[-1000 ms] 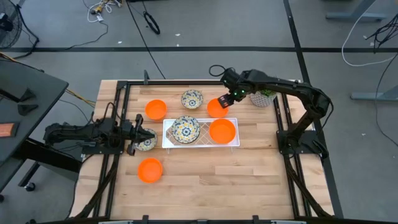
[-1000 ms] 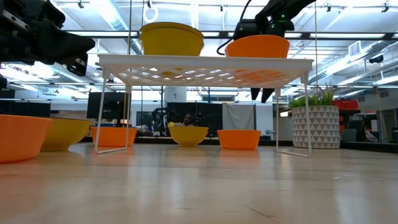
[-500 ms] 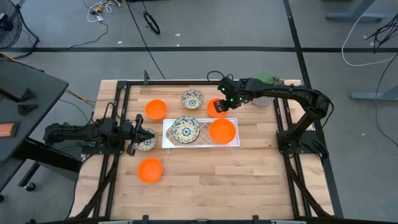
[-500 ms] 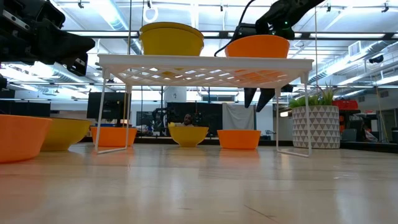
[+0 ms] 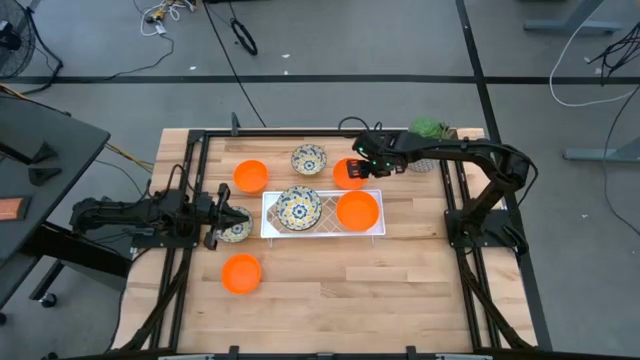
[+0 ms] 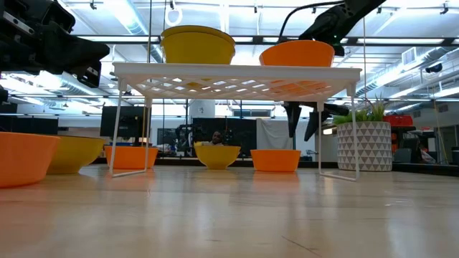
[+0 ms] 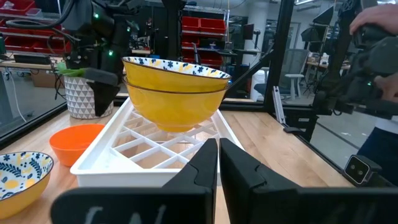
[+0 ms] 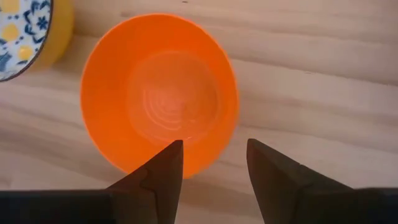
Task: Pick & Place Mini bowls
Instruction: Stack the orange bowl on the orange bowl on the shelf
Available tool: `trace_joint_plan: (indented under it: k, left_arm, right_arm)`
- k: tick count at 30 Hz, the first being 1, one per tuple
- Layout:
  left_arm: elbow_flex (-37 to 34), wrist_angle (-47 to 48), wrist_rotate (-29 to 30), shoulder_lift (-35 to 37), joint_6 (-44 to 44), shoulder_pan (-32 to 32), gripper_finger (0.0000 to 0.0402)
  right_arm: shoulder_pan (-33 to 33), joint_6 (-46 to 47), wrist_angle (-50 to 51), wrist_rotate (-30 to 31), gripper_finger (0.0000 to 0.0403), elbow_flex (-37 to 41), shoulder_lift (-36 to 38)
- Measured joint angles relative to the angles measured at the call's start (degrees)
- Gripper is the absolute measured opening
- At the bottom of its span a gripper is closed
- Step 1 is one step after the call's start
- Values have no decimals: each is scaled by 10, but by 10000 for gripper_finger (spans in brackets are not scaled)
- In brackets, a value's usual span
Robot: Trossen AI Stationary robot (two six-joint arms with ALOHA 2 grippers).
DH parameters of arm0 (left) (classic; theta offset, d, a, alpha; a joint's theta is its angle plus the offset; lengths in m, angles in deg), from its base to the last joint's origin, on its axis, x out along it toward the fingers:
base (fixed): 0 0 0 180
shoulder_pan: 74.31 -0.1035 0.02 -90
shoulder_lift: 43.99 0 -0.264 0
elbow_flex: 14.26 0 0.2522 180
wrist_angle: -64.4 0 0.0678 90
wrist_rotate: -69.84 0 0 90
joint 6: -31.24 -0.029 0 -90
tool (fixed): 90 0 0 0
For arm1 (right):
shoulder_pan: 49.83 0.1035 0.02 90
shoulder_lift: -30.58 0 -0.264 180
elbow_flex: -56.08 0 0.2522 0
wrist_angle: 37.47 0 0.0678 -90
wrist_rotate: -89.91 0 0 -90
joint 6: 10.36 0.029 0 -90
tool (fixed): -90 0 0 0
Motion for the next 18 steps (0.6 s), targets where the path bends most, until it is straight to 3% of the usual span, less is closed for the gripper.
trace_joint_plan:
  k: [18]
  left_arm:
    - [0,0,0,0,0,0,23]
  right_arm:
    - [-19,50,-34,35,179,8,0]
